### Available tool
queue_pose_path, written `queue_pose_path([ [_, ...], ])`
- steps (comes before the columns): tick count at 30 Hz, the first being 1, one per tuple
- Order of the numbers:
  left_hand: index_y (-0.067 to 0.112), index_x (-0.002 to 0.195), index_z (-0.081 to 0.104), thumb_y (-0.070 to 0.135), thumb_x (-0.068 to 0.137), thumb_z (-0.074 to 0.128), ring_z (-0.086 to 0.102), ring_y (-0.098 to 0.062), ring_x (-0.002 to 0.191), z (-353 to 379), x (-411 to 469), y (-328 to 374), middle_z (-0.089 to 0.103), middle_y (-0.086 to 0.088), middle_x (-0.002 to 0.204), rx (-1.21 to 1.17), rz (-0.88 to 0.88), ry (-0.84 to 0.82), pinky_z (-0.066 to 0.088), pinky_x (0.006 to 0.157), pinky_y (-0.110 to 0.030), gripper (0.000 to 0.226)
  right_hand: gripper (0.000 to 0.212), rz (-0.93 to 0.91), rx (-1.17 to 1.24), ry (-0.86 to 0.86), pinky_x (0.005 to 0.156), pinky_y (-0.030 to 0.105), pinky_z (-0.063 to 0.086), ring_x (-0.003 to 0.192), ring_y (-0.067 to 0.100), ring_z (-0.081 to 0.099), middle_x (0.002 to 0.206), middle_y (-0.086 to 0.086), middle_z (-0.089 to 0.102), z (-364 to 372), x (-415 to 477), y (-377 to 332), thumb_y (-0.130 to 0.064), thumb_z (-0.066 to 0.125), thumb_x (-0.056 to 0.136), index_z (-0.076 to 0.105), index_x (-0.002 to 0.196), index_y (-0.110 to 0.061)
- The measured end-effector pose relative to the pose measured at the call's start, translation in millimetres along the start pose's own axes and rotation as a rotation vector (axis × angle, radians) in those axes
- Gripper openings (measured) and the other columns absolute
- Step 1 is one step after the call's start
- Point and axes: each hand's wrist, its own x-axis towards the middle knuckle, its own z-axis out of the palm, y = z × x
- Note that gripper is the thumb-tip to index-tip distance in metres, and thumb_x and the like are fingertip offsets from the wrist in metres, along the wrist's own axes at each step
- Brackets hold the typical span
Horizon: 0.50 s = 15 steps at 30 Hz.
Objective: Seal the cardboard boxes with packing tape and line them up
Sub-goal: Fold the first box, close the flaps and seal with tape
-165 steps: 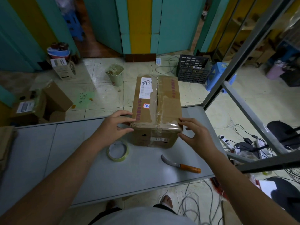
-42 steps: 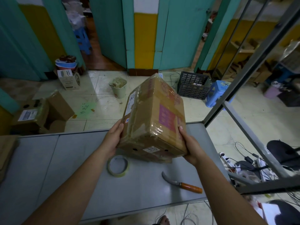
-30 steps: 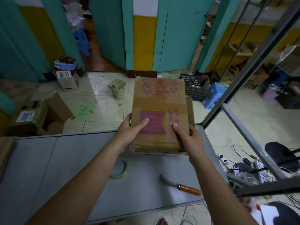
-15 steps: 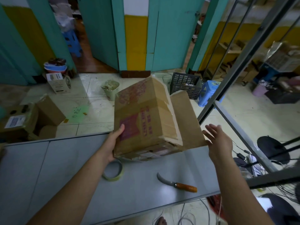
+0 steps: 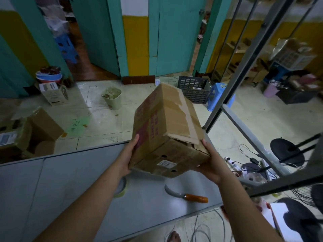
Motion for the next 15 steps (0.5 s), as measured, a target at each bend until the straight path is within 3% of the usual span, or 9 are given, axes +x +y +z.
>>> queue_pose_path([
  [3,0.046,0.164,0.03,0.035,0.107,0.06,0.061,-0.016,0.13,23.0,7.4,2.5,0.055,0.002,0.149,0.301,0.295,0.139,0.056,0.097,-0.032,0.065,0.072,-0.065,-0.093,0.113,0.097,0.06,0.056,0.125,0.035,0.066,0.138,0.013,0.068,-16.1,-11.4,-13.8,-0.06,0.079,0.083,0.06,0.144,-0.027],
  [5,0.038,0.164,0.034,0.025,0.112,0.052,0.058,0.0,0.13,42.8,13.6,2.0,0.052,0.009,0.148,0.534,0.381,0.098,0.051,0.093,-0.012,0.056,0.069,-0.128,-0.163,0.177,0.093,0.057,0.058,0.123,0.035,0.068,0.136,0.012,0.069,-23.8,-19.5,-21.0,-0.058,0.082,0.081,0.064,0.14,-0.028],
  [6,0.032,0.164,0.037,0.026,0.113,0.048,0.054,-0.001,0.135,54.6,16.2,1.2,0.051,0.008,0.153,0.576,0.376,0.068,0.048,0.096,-0.009,0.052,0.066,-0.162,-0.201,0.202,0.091,0.055,0.059,0.121,0.034,0.069,0.135,0.011,0.069,-25.9,-23.3,-24.3,-0.057,0.083,0.08,0.066,0.137,-0.03],
  [9,0.031,0.159,0.048,0.062,0.106,0.043,0.05,-0.008,0.142,91.6,17.5,0.7,0.055,0.012,0.155,0.542,0.278,-0.002,0.042,0.114,-0.029,0.061,0.055,-0.233,-0.298,0.264,0.088,0.05,0.061,0.117,0.029,0.071,0.128,0.003,0.073,-32.6,-33.6,-33.7,-0.057,0.08,0.082,0.069,0.132,-0.037],
  [11,0.037,0.152,0.055,0.089,0.086,0.04,0.054,-0.002,0.132,110.2,19.7,0.3,0.062,0.024,0.139,0.561,0.225,-0.008,0.04,0.112,-0.036,0.085,0.048,-0.26,-0.365,0.287,0.084,0.045,0.062,0.113,0.026,0.073,0.125,0.0,0.075,-41.0,-40.5,-40.2,-0.054,0.078,0.085,0.069,0.131,-0.04],
  [13,0.036,0.151,0.055,0.091,0.082,0.05,0.055,-0.001,0.121,123.6,22.4,-3.5,0.06,0.032,0.121,0.608,0.176,0.001,0.037,0.104,-0.033,0.088,0.043,-0.268,-0.415,0.294,0.08,0.04,0.062,0.109,0.025,0.075,0.122,-0.001,0.076,-50.4,-46.5,-46.3,-0.05,0.077,0.088,0.069,0.13,-0.041],
  [15,0.035,0.145,0.058,0.075,0.088,0.065,0.059,-0.008,0.123,133.1,30.4,-13.6,0.063,0.027,0.119,0.601,0.125,0.0,0.042,0.104,-0.033,0.07,0.041,-0.286,-0.455,0.31,0.082,0.04,0.062,0.108,0.025,0.075,0.121,-0.001,0.076,-58.4,-49.9,-50.0,-0.044,0.076,0.092,0.069,0.132,-0.039],
])
